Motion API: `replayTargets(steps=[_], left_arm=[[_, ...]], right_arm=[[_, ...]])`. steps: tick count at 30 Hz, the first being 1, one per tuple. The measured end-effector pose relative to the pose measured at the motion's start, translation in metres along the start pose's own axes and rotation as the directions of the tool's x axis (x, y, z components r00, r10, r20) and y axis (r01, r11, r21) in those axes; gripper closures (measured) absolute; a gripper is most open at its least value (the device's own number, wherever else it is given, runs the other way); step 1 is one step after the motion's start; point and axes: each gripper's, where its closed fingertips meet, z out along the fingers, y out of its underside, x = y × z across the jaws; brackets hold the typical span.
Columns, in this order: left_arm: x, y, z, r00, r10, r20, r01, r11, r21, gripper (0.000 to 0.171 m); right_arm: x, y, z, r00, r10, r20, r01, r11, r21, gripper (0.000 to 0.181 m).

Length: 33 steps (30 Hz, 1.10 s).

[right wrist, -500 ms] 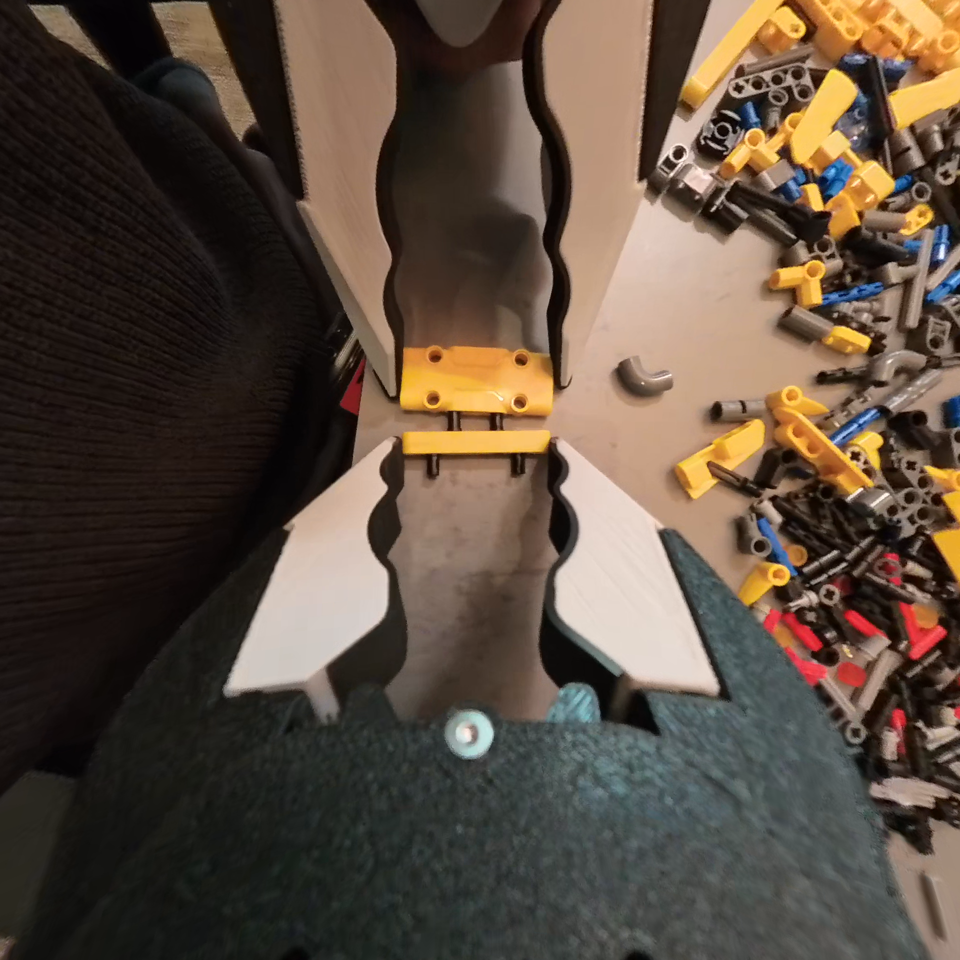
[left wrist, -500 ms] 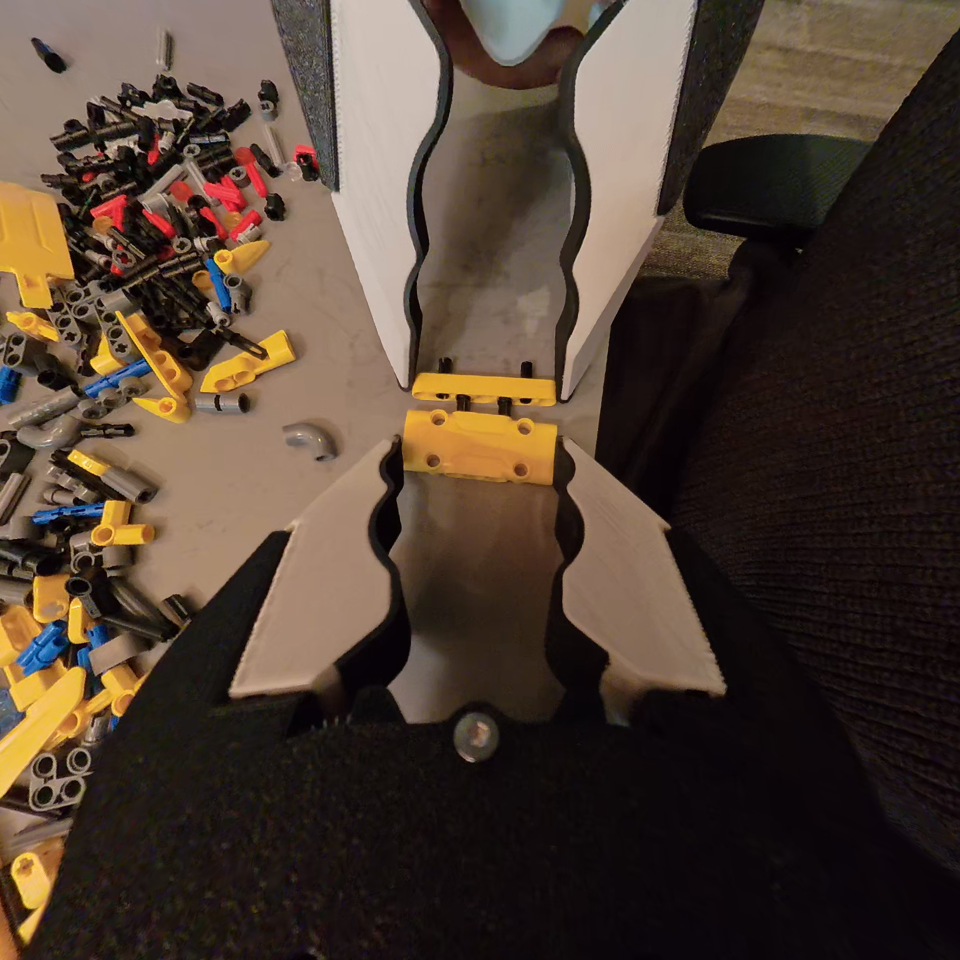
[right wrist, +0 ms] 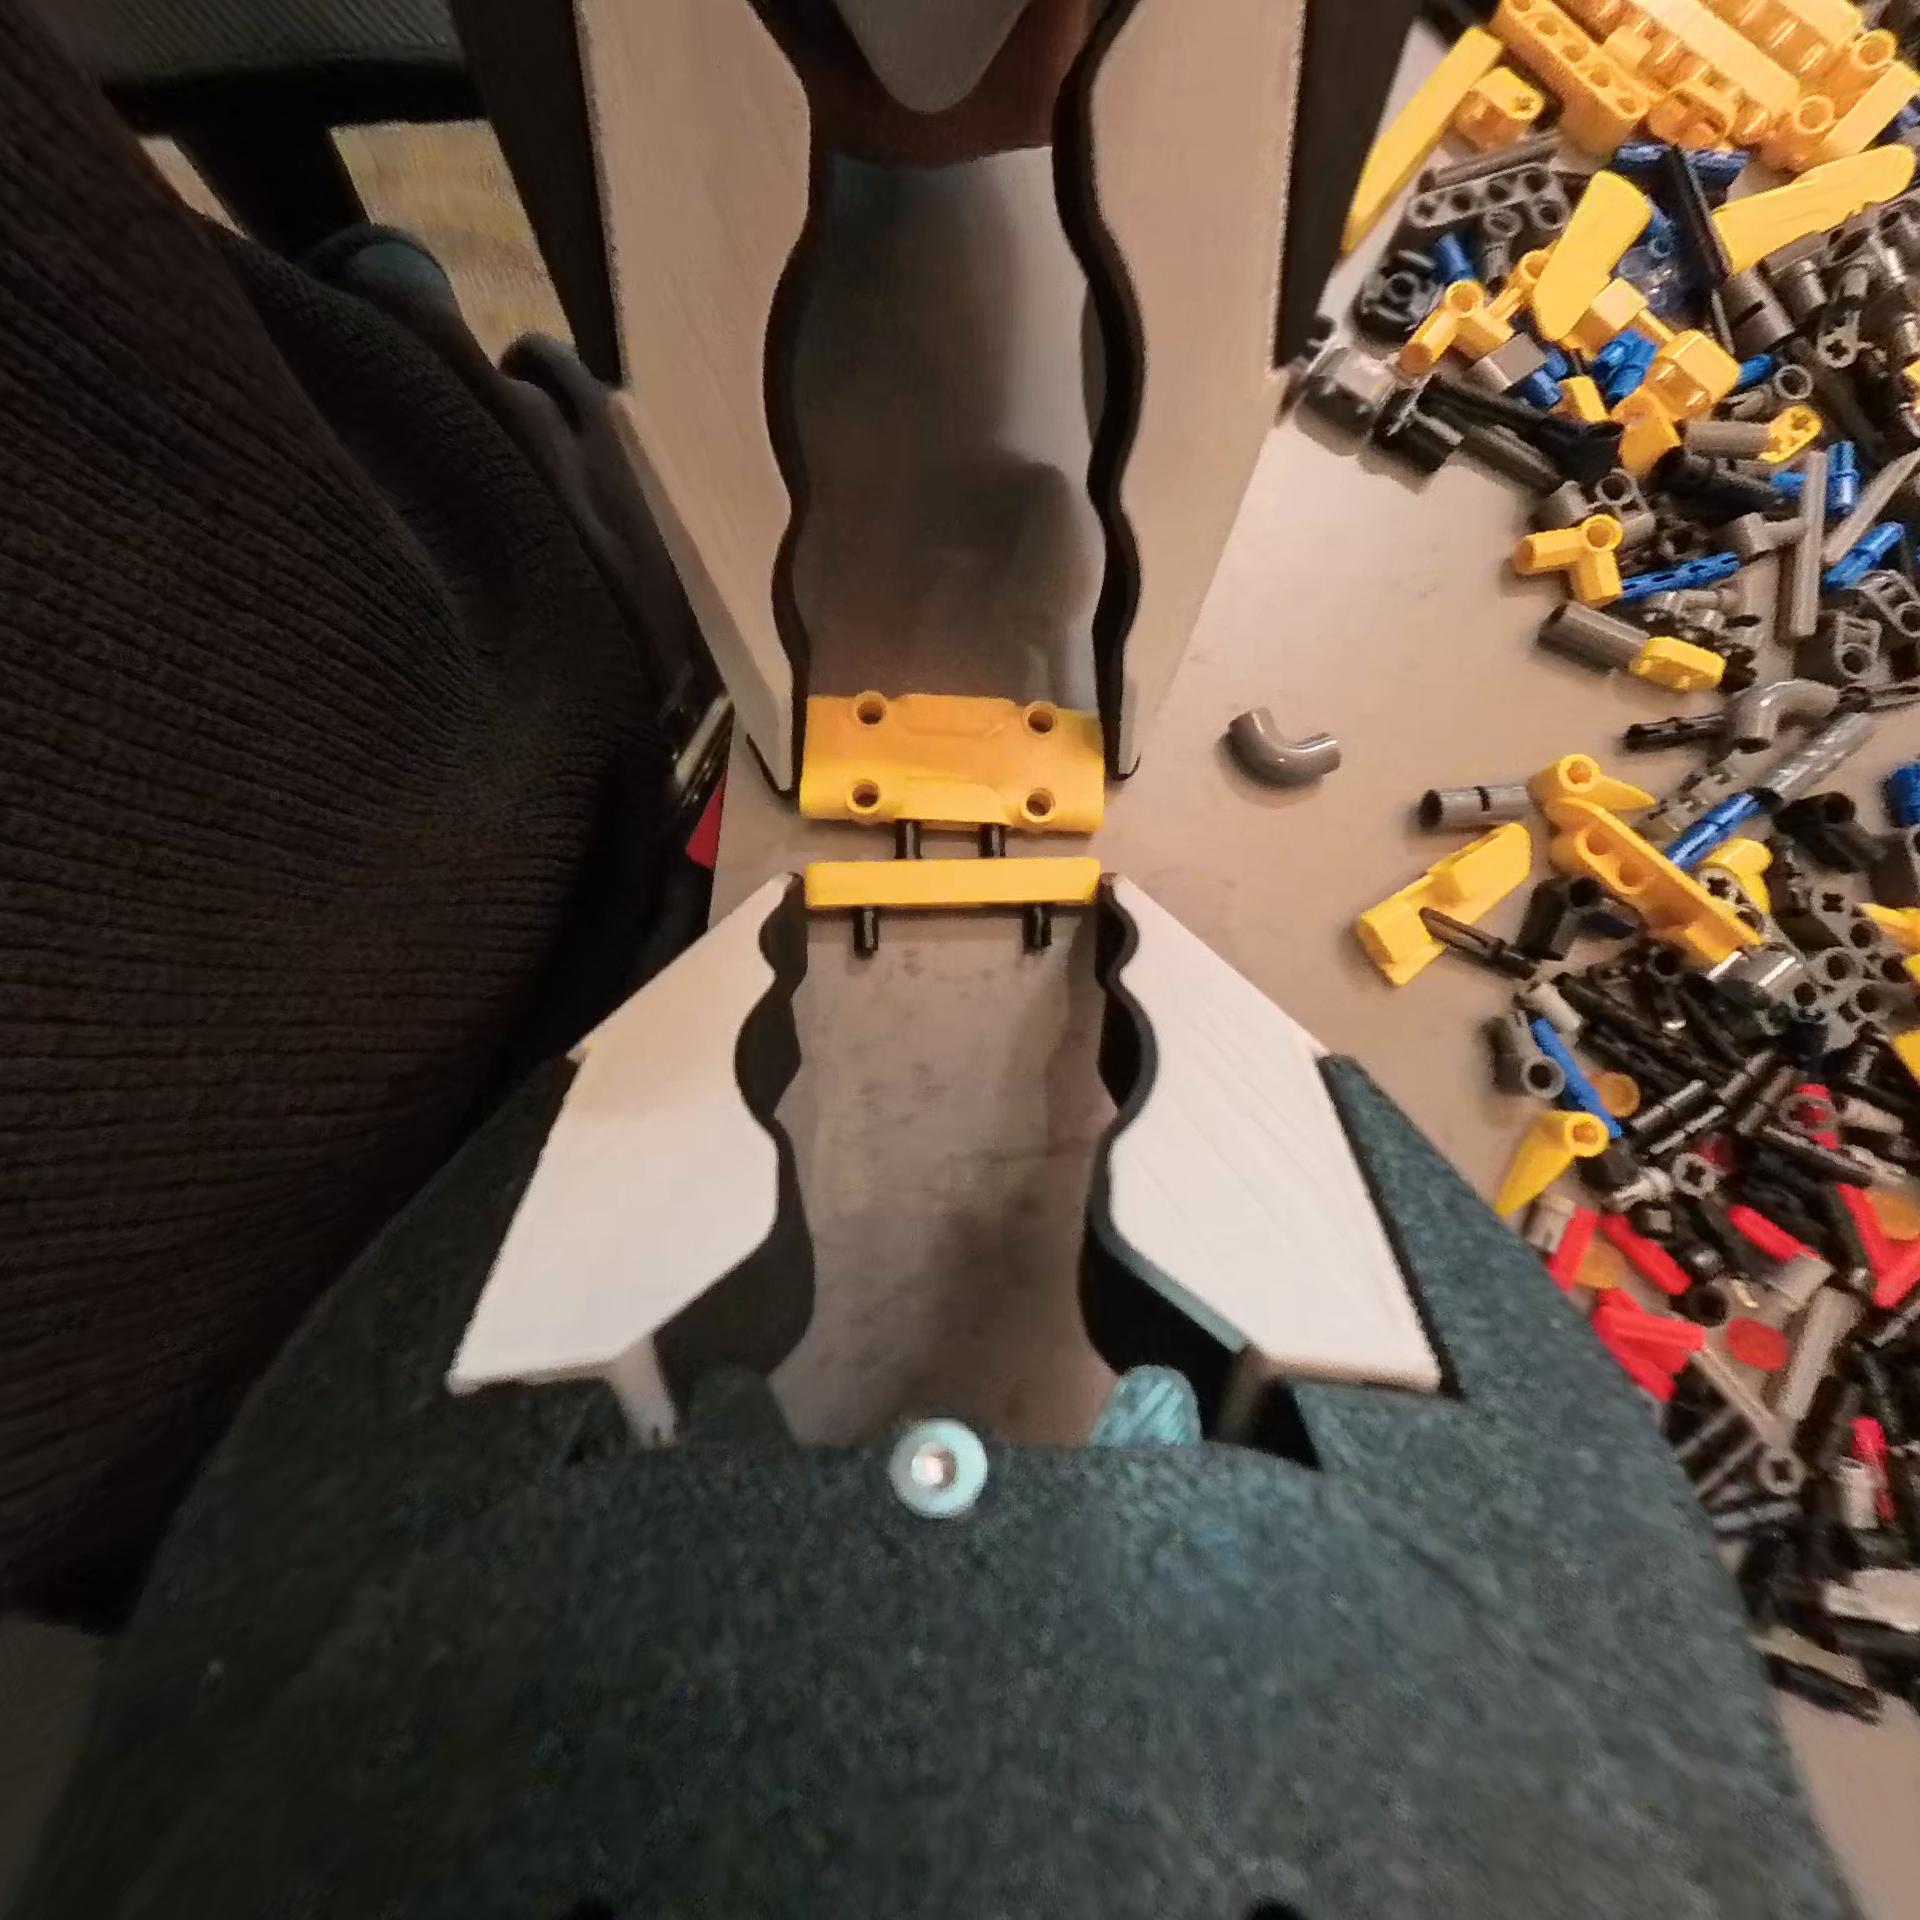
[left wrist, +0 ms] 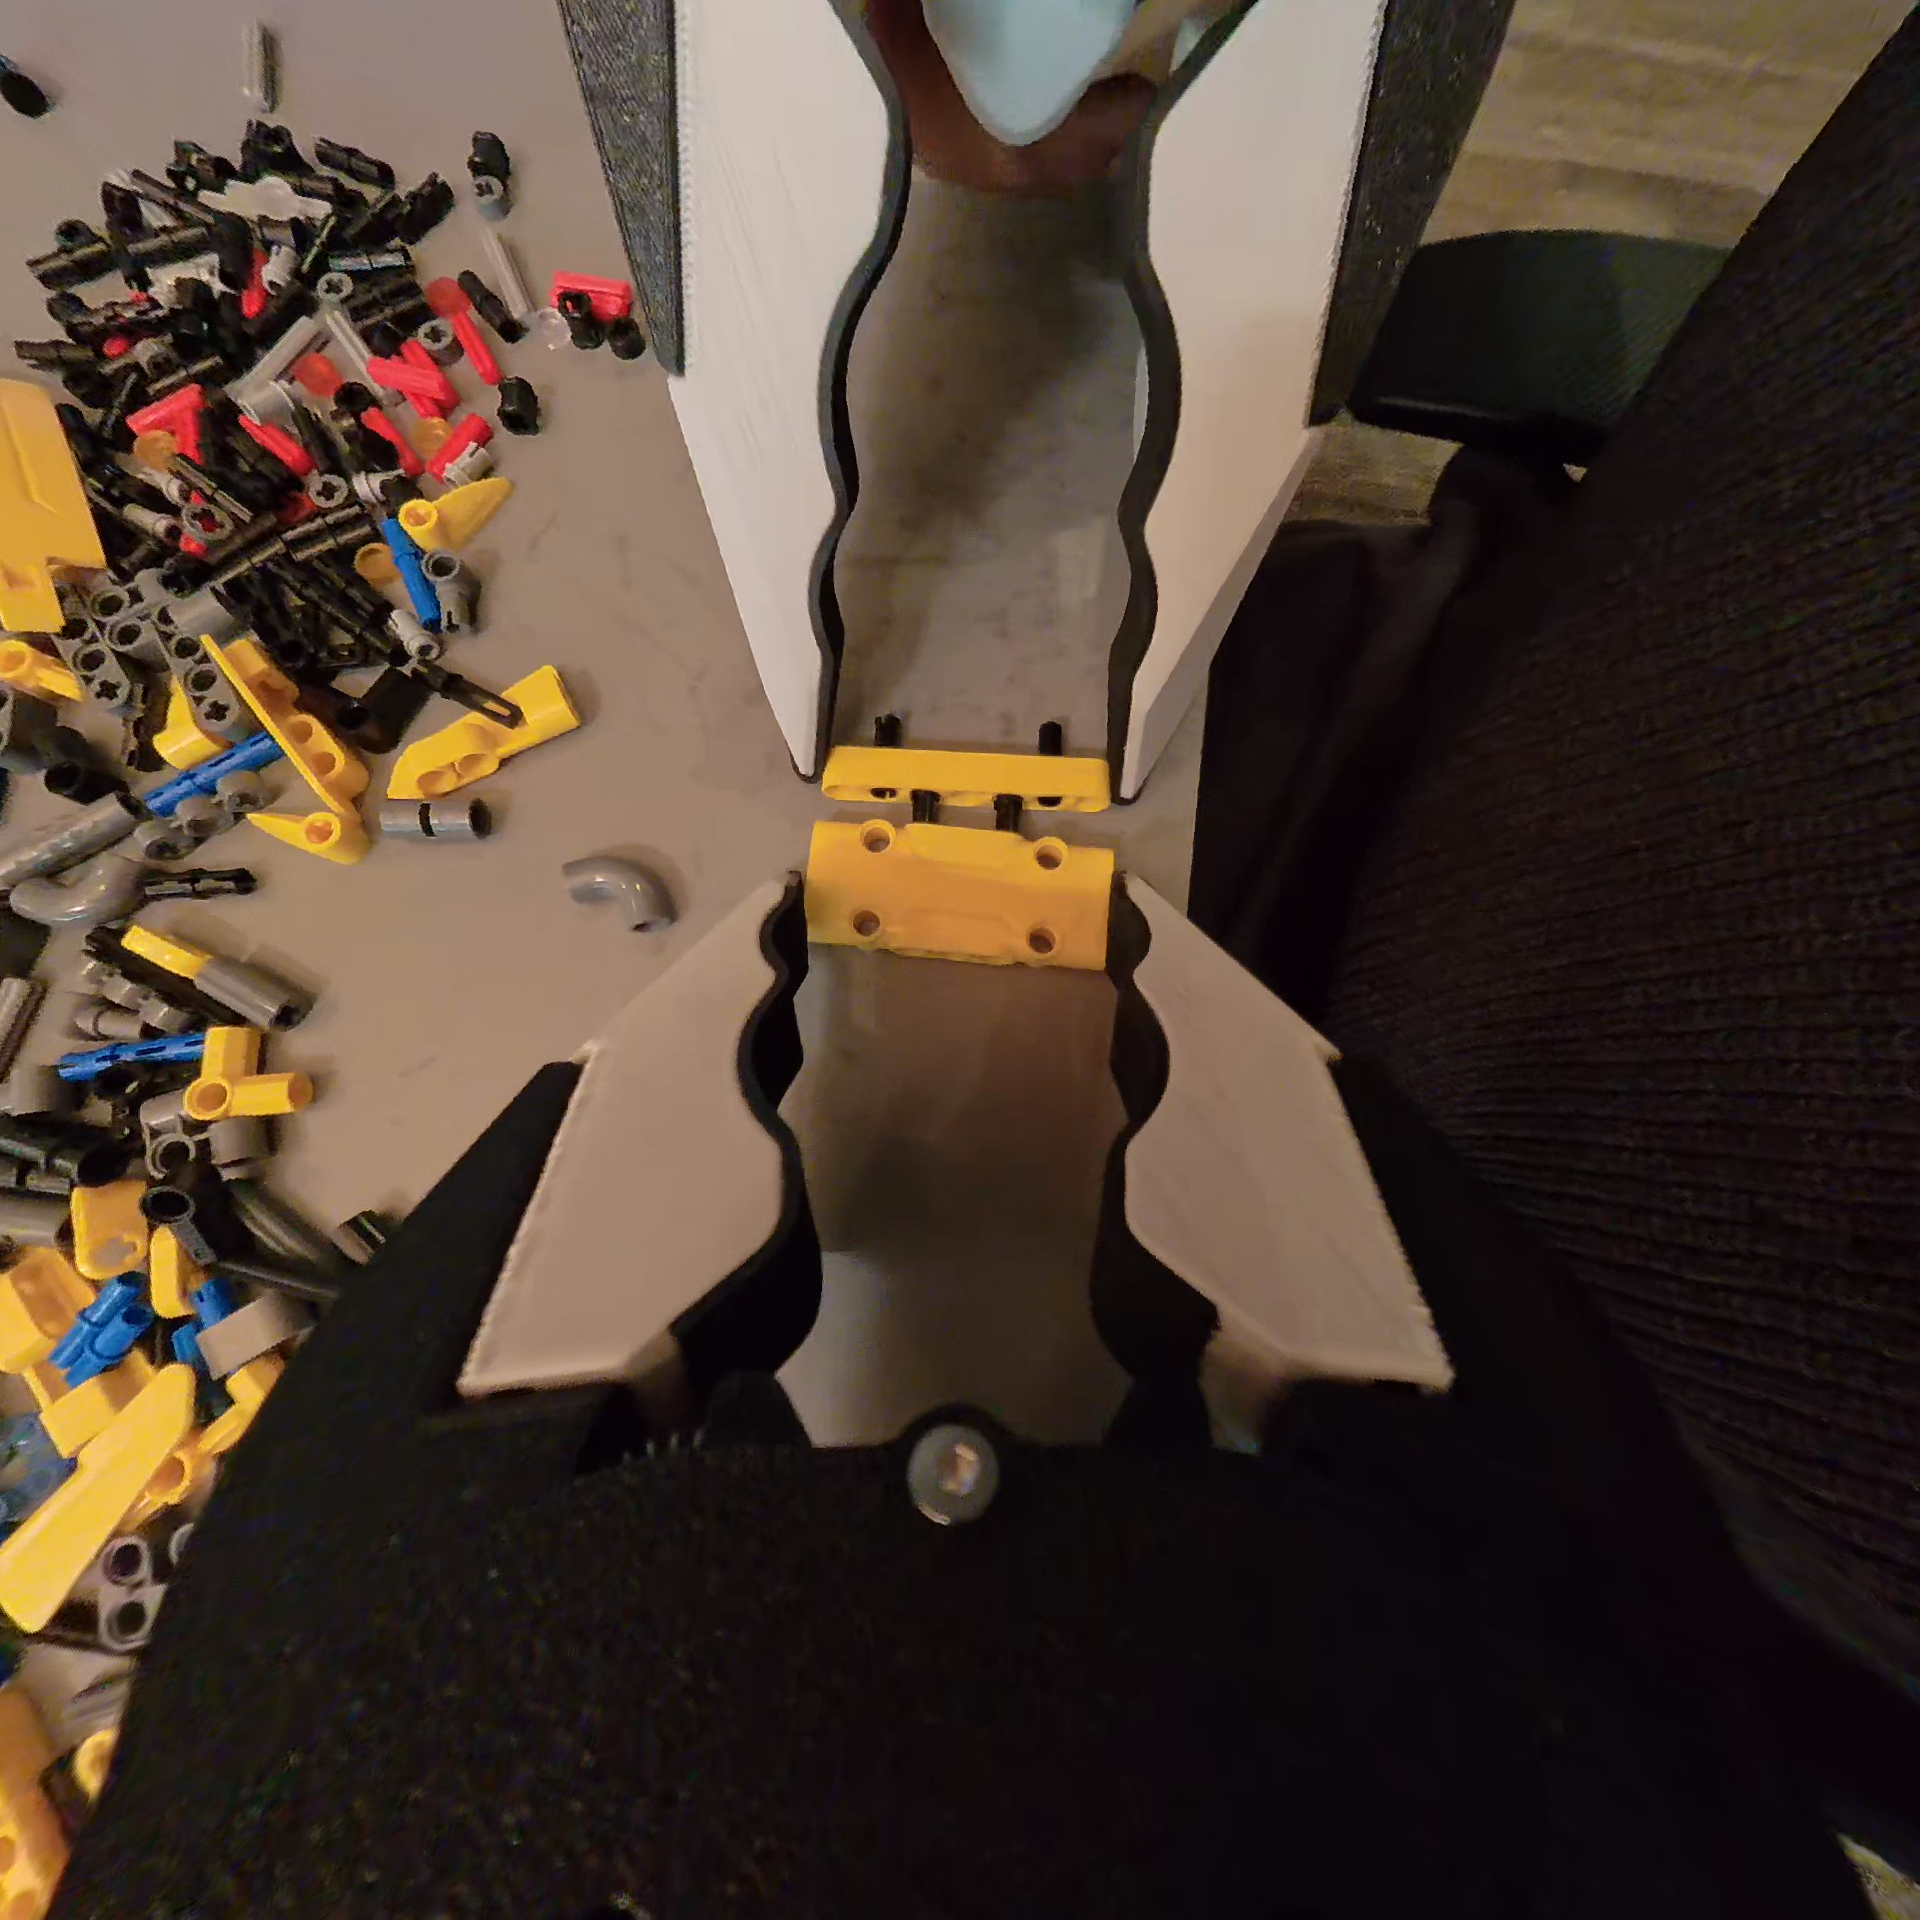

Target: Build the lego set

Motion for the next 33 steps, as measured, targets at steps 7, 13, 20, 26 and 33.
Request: replayTargets(steps=[7, 13, 20, 26, 33], left_arm=[[0.0002, 0.0009, 0.0006, 1.0, 0.024, 0.015, -0.023, 0.999, -0.041, 0.114], [0.0007, 0.0, 0.0012, 1.0, 0.022, 0.018, -0.02, 0.997, -0.071, 0.115], [0.0008, -0.004, 0.0025, 0.999, -0.039, 0.005, 0.039, 0.999, 0.025, 0.116], [0.001, -0.0041, 0.0034, 1.0, -0.023, 0.005, 0.023, 0.999, 0.023, 0.115], [0.0014, -0.0038, 0.0043, 1.0, 0.006, 0.018, -0.006, 1.0, -0.007, 0.115]], right_arm=[[0.0, -0.0005, -0.0002, 0.999, 0.044, -0.01, -0.044, 0.997, 0.063, 0.125], [0.0002, -0.001, -0.0001, 0.999, 0.045, -0.005, -0.045, 0.996, 0.08, 0.125], [0.0005, -0.001, -0.0002, 0.998, 0.056, 0.0, -0.055, 0.993, 0.106, 0.125], [0.0001, -0.0012, -0.0002, 0.998, 0.056, -0.002, -0.055, 0.99, 0.131, 0.125], [-0.0003, -0.0013, -0.0002, 0.999, -0.04, 0.014, 0.04, 0.999, 0.027, 0.126]])
